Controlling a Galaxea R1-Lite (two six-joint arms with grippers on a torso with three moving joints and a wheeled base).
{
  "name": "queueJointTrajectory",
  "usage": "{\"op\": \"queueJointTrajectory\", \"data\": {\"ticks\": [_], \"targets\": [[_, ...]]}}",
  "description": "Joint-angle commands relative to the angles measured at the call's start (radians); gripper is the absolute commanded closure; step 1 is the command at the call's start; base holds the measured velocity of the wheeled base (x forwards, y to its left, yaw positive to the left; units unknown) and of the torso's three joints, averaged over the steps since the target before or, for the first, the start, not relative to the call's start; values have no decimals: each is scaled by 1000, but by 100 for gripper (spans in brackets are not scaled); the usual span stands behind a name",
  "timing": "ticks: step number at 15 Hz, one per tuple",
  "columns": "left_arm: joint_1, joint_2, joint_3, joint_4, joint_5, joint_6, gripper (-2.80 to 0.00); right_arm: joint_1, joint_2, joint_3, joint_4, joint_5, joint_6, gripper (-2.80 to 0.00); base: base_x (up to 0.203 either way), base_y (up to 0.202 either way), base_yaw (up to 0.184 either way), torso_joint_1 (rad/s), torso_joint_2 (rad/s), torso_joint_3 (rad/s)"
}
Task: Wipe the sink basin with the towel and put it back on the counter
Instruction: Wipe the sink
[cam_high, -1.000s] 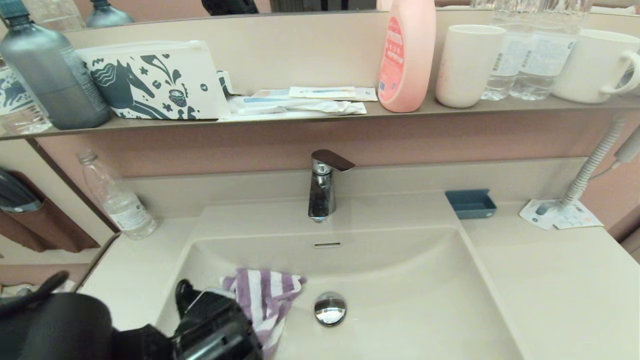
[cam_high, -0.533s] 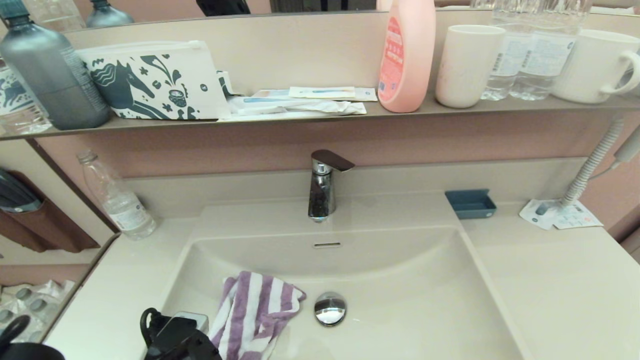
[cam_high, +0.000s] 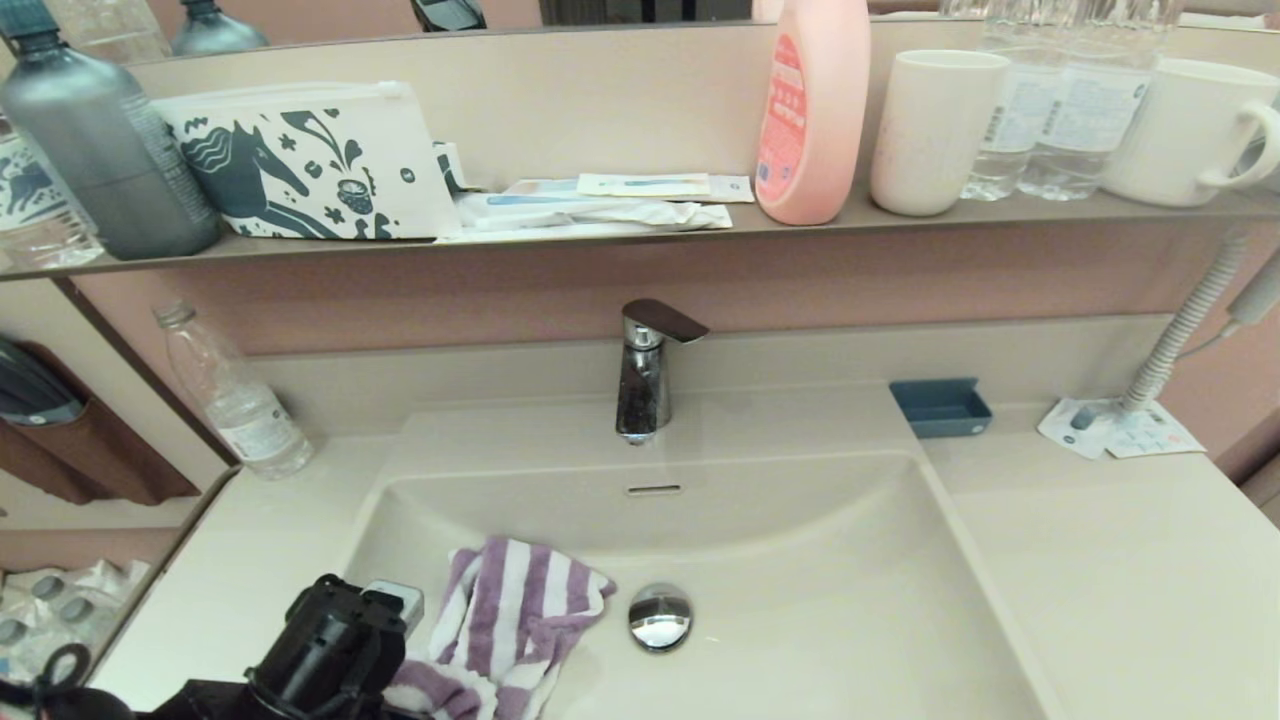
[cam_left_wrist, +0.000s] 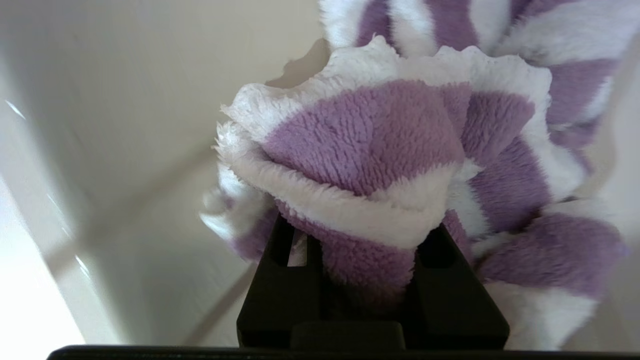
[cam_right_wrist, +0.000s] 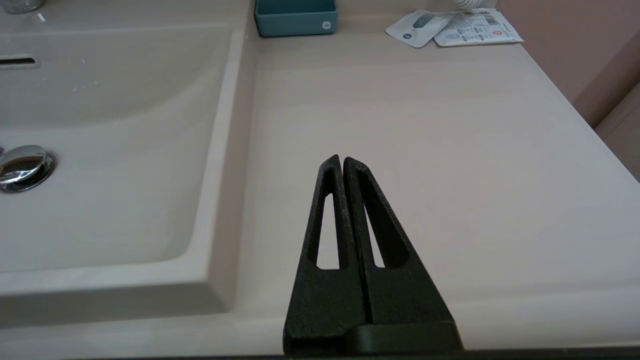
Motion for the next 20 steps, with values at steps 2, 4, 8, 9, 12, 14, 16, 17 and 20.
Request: {"op": "queueJointTrajectory", "data": {"ticks": [2, 4, 8, 9, 12, 14, 16, 17, 20], "targets": [[161, 32, 30, -99, -55, 219, 0, 1, 0, 0, 0, 0, 0, 0, 0, 0, 0, 0, 0, 0], [255, 33, 29, -118, -96, 347, 0, 1, 0, 0, 0, 0, 0, 0, 0, 0, 0, 0, 0, 0], [329, 121, 15, -280, -152, 427, 0, 1, 0, 0, 0, 0, 0, 0, 0, 0, 0, 0, 0, 0], [344, 171, 15, -349, -154, 438, 0, 1, 0, 0, 0, 0, 0, 0, 0, 0, 0, 0, 0, 0], [396, 329, 21, -639, -169, 484, 0, 1, 0, 0, 0, 0, 0, 0, 0, 0, 0, 0, 0, 0], [416, 385, 26, -777, -187, 520, 0, 1, 0, 0, 0, 0, 0, 0, 0, 0, 0, 0, 0, 0], [417, 384, 16, -787, -191, 528, 0, 1, 0, 0, 0, 0, 0, 0, 0, 0, 0, 0, 0, 0], [417, 380, 11, -787, -191, 528, 0, 0, 0, 0, 0, 0, 0, 0, 0, 0, 0, 0, 0, 0], [389, 336, 12, -784, -192, 528, 0, 0, 0, 0, 0, 0, 0, 0, 0, 0, 0, 0, 0, 0]]}}
